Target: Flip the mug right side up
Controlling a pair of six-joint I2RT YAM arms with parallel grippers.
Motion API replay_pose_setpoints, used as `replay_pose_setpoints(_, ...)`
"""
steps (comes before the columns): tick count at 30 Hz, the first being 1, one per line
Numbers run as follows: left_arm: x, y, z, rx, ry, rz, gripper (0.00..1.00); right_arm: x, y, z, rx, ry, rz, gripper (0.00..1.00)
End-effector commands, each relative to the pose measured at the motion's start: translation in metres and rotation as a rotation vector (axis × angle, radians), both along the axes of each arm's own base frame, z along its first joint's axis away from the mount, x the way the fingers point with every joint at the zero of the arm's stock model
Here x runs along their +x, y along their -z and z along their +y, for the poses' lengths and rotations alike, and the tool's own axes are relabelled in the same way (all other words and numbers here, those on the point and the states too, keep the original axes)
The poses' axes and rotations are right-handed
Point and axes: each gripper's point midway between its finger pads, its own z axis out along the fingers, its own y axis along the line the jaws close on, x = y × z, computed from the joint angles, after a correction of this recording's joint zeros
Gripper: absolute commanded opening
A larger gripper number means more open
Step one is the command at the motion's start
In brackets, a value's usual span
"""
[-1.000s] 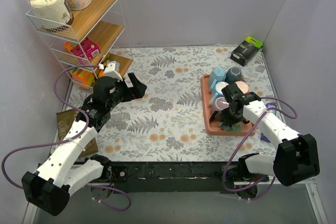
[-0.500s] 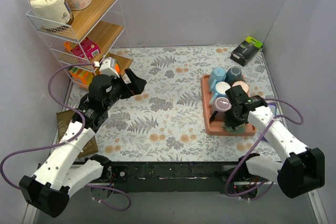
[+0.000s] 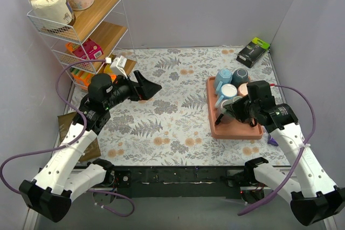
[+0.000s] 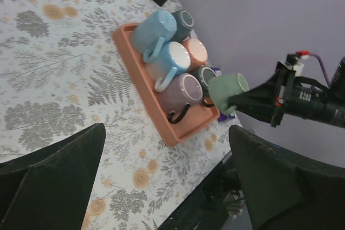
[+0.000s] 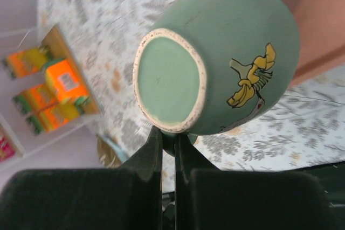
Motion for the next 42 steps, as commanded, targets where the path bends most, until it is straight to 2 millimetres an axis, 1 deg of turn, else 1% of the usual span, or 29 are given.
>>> replay_pose_setpoints(1, -0.023, -0.011, -0.028, -0.073, 0.218, -0.010, 0.98, 0.025, -0.078, 0.057, 0.169, -0.305, -0.369, 0.01)
replay_pose_setpoints(2, -0.024, -0.013, -0.031, -0.088, 0.232, 0.006, 0.98, 0.027, -0.087, 0.065, 0.192, -0.335, -0.413, 0.01)
replay_pose_setpoints(3, -0.027, -0.012, -0.035, -0.100, 0.268, 0.020, 0.98, 0.032, -0.104, 0.074, 0.223, -0.366, -0.490, 0.01)
replay_pose_setpoints(4, -0.029, -0.015, -0.039, -0.116, 0.293, 0.010, 0.98, 0.030, -0.115, 0.086, 0.238, -0.448, -0.558, 0.01)
replay_pose_setpoints(5, -0.031, -0.018, -0.042, -0.130, 0.312, 0.007, 0.98, 0.029, -0.127, 0.096, 0.257, -0.490, -0.612, 0.01)
replay_pose_setpoints(6, -0.034, -0.018, -0.046, -0.150, 0.332, 0.024, 0.98, 0.030, -0.145, 0.105, 0.275, -0.523, -0.700, 0.01)
replay_pose_setpoints(7, -0.038, -0.021, -0.049, -0.168, 0.358, 0.017, 0.98, 0.026, -0.155, 0.115, 0.287, -0.593, -0.763, 0.01)
replay_pose_setpoints(8, -0.038, -0.020, -0.050, -0.178, 0.361, 0.023, 0.98, 0.024, -0.173, 0.124, 0.315, -0.625, -0.845, 0.01)
replay_pose_setpoints(9, -0.040, -0.023, -0.051, -0.198, 0.367, 0.033, 0.98, 0.020, -0.179, 0.129, 0.332, -0.652, -0.874, 0.01)
replay_pose_setpoints(11, -0.040, -0.029, -0.053, -0.222, 0.378, 0.021, 0.98, 0.009, -0.200, 0.144, 0.390, -0.748, -0.971, 0.01)
replay_pose_setpoints(12, -0.039, -0.037, -0.054, -0.249, 0.381, 0.011, 0.98, 0.006, -0.212, 0.149, 0.410, -0.770, -1.032, 0.01)
replay_pose_setpoints(13, -0.039, -0.046, -0.055, -0.269, 0.386, -0.020, 0.98, -0.001, -0.217, 0.154, 0.430, -0.815, -1.063, 0.01)
replay_pose_setpoints(14, -0.039, -0.048, -0.056, -0.284, 0.392, -0.024, 0.98, -0.007, -0.227, 0.157, 0.449, -0.837, -1.104, 0.01)
replay_pose_setpoints(15, -0.040, -0.053, -0.056, -0.300, 0.396, -0.035, 0.98, -0.008, -0.227, 0.160, 0.455, -0.850, -1.101, 0.01)
replay_pose_setpoints(16, -0.042, -0.064, -0.057, -0.339, 0.406, -0.061, 0.98, -0.011, -0.227, 0.164, 0.464, -0.877, -1.106, 0.01)
replay_pose_setpoints(17, -0.043, -0.070, -0.056, -0.360, 0.407, -0.078, 0.98, -0.015, -0.232, 0.168, 0.473, -0.898, -1.137, 0.01)
replay_pose_setpoints(18, -0.044, -0.071, -0.056, -0.376, 0.411, -0.084, 0.98, -0.017, -0.233, 0.170, 0.481, -0.908, -1.142, 0.01)
replay_pose_setpoints(20, -0.049, -0.084, -0.056, -0.426, 0.424, -0.108, 0.98, -0.022, -0.237, 0.174, 0.500, -0.927, -1.172, 0.01)
replay_pose_setpoints(21, -0.049, -0.082, -0.056, -0.438, 0.427, -0.096, 0.98, -0.022, -0.239, 0.175, 0.505, -0.929, -1.180, 0.01)
replay_pose_setpoints(25, -0.058, -0.086, -0.056, -0.510, 0.453, -0.074, 0.98, -0.027, -0.247, 0.176, 0.532, -0.924, -1.247, 0.01)
replay_pose_setpoints(26, -0.061, -0.088, -0.055, -0.541, 0.458, -0.044, 0.98, -0.029, -0.252, 0.175, 0.545, -0.919, -1.279, 0.01)
replay_pose_setpoints(28, -0.063, -0.092, -0.055, -0.578, 0.460, -0.044, 0.97, -0.028, -0.253, 0.176, 0.552, -0.917, -1.299, 0.01)
replay_pose_setpoints(31, -0.066, -0.102, -0.056, -0.621, 0.487, -0.035, 0.90, -0.029, -0.253, 0.180, 0.568, -0.938, -1.314, 0.01)
replay_pose_setpoints(32, -0.067, -0.105, -0.057, -0.630, 0.494, -0.036, 0.85, -0.031, -0.256, 0.180, 0.579, -0.942, -1.327, 0.01)
replay_pose_setpoints(33, -0.070, -0.107, -0.059, -0.647, 0.511, -0.022, 0.83, -0.030, -0.253, 0.183, 0.583, -0.947, -1.324, 0.01)
replay_pose_setpoints(38, -0.074, -0.113, -0.071, -0.686, 0.565, 0.004, 0.69, -0.034, -0.254, 0.190, 0.611, -0.968, -1.348, 0.01)
replay_pose_setpoints(40, -0.077, -0.114, -0.075, -0.698, 0.573, 0.016, 0.55, -0.034, -0.252, 0.191, 0.620, -0.966, -1.348, 0.01)
replay_pose_setpoints(41, -0.076, -0.115, -0.075, -0.705, 0.564, 0.018, 0.51, -0.035, -0.254, 0.190, 0.623, -0.965, -1.364, 0.01)
replay_pose_setpoints(42, -0.075, -0.115, -0.076, -0.707, 0.556, 0.026, 0.50, -0.034, -0.253, 0.191, 0.623, -0.966, -1.364, 0.01)
